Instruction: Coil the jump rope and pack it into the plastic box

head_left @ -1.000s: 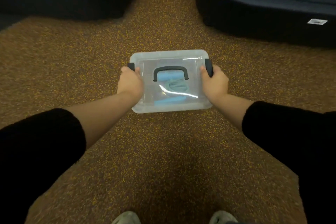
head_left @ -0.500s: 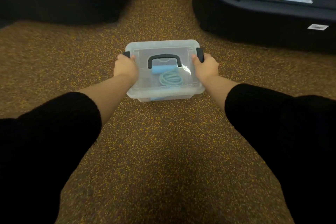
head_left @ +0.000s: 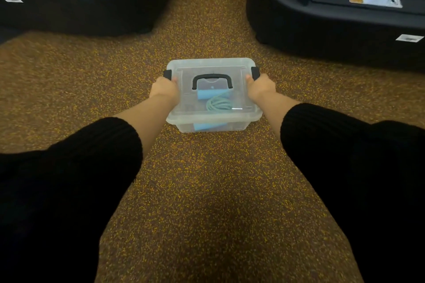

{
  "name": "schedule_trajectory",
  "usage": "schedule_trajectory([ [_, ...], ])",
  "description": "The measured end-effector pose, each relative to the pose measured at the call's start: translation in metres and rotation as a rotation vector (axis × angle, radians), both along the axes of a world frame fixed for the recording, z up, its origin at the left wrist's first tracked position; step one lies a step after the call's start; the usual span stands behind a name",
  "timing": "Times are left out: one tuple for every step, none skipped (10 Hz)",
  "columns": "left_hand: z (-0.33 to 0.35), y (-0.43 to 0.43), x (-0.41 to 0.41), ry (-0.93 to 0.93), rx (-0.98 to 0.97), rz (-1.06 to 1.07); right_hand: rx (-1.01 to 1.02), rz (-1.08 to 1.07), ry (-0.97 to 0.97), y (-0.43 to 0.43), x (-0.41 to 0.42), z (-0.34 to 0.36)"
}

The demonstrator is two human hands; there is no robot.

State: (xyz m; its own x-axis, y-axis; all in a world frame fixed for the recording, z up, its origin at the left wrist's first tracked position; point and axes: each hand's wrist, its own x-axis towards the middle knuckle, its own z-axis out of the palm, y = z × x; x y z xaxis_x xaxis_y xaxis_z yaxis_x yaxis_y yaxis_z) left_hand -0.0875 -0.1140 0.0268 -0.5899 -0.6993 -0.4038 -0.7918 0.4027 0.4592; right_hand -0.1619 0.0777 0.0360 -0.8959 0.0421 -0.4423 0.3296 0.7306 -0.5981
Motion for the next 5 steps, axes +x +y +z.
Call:
schedule_trajectory([
  [0.001, 0.002, 0.0, -0.037, 0.007, -0.003, 0.045, 0.021, -0.059, -0.001, -0.002, 0.003],
  [0.01, 0.004, -0.001, -0.123, 0.008, -0.049, 0.101, 0.077, -0.08, 0.003, -0.001, 0.002],
  [0.019, 0.0, 0.002, -0.205, -0.013, -0.148, 0.115, 0.077, -0.077, 0.01, 0.004, 0.005],
  [0.022, -0.001, 0.009, -0.294, -0.03, -0.177, 0.142, 0.091, -0.027, 0.017, 0.008, 0.014],
  [0.014, 0.0, 0.023, -0.357, 0.014, -0.211, 0.122, 0.149, -0.027, 0.022, 0.015, 0.03],
])
